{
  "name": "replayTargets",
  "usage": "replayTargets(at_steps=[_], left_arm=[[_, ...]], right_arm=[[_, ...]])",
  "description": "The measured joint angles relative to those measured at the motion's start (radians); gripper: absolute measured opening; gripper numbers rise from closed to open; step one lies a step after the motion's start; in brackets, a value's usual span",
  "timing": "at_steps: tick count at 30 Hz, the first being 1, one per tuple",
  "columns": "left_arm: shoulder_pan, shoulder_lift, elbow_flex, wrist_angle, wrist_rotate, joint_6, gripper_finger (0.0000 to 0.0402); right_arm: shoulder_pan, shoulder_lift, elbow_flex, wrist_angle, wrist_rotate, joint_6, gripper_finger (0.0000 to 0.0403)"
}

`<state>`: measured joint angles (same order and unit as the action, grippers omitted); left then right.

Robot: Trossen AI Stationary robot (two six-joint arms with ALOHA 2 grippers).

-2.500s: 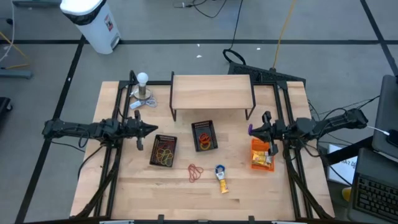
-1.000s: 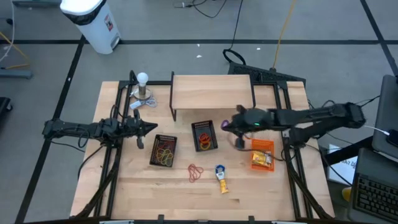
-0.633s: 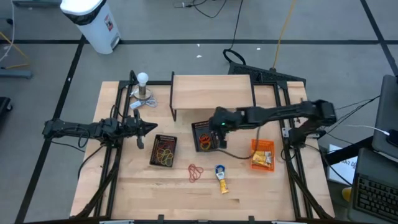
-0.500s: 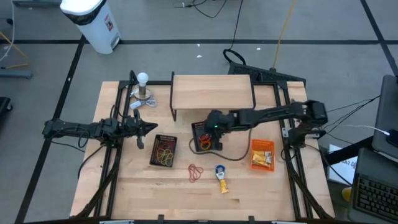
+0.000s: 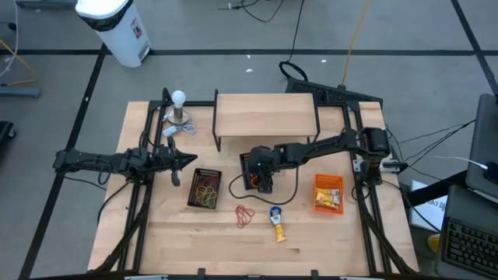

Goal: Pick & Place Office Desk Supplies
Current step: Put the violet spring keychain into the right black bin, then put the yellow crayon box into the orange bin

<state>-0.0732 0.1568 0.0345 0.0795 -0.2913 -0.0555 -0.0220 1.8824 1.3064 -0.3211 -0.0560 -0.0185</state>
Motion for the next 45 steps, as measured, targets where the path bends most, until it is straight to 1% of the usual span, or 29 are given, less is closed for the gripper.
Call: replayTargets(at_steps=[4,8,11,13,15,17,20,22,23,24,27,31,36,39,45], left_arm=[[0.0,0.0,0.0,0.0,0.0,-0.009,0.002],[0.0,0.0,0.0,-0.002,0.0,-0.011,0.0014],[0.0,0.0,0.0,-0.002,0.0,-0.014,0.0005],[0.0,0.0,0.0,-0.002,0.0,-0.013,0.0002],[0.0,0.0,0.0,-0.002,0.0,-0.014,0.0005],[0.0,0.0,0.0,-0.002,0.0,-0.013,0.0012],[0.0,0.0,0.0,-0.002,-0.01,-0.013,0.002],[0.0,0.0,0.0,-0.006,-0.029,-0.013,0.0019],[0.0,0.0,0.0,-0.01,-0.042,-0.013,0.0017],[0.0,0.0,0.0,-0.018,-0.053,-0.013,0.0014],[0.0,0.0,0.0,-0.026,-0.074,-0.014,0.0003],[0.0,0.0,0.0,-0.033,-0.071,-0.023,0.0004],[0.0,0.0,0.0,-0.023,-0.05,-0.004,0.0004],[0.0,0.0,0.0,-0.024,-0.05,-0.002,0.0002],[0.0,0.0,0.0,-0.024,-0.047,-0.002,0.0004]], right_arm=[[-0.005,-0.008,0.0,-0.017,0.001,0.023,0.0096],[-0.006,-0.056,0.0,-0.049,0.004,0.032,0.0168],[-0.005,-0.144,-0.001,-0.062,0.005,0.025,0.0197],[0.006,-0.231,-0.006,-0.058,0.01,-0.021,0.0201],[0.017,-0.346,-0.029,-0.019,0.006,-0.087,0.0191],[0.015,-0.473,-0.065,0.065,-0.004,-0.1,0.0165],[-0.02,-0.659,-0.131,0.127,-0.031,-0.099,0.01],[-0.037,-0.777,-0.181,0.142,-0.019,-0.096,0.0044],[-0.043,-0.833,-0.209,0.145,-0.02,-0.098,0.0023],[-0.047,-0.888,-0.234,0.156,-0.024,-0.098,0.0012],[-0.049,-1.038,-0.312,0.177,-0.029,-0.083,0.0011],[-0.051,-1.203,-0.442,0.2,-0.017,-0.067,0.0002],[-0.05,-1.378,-0.637,0.33,-0.024,-0.012,0.0001],[-0.05,-1.46,-0.724,0.366,-0.023,0.015,0.0001],[-0.05,-1.578,-0.867,0.426,-0.023,0.024,0.0]])
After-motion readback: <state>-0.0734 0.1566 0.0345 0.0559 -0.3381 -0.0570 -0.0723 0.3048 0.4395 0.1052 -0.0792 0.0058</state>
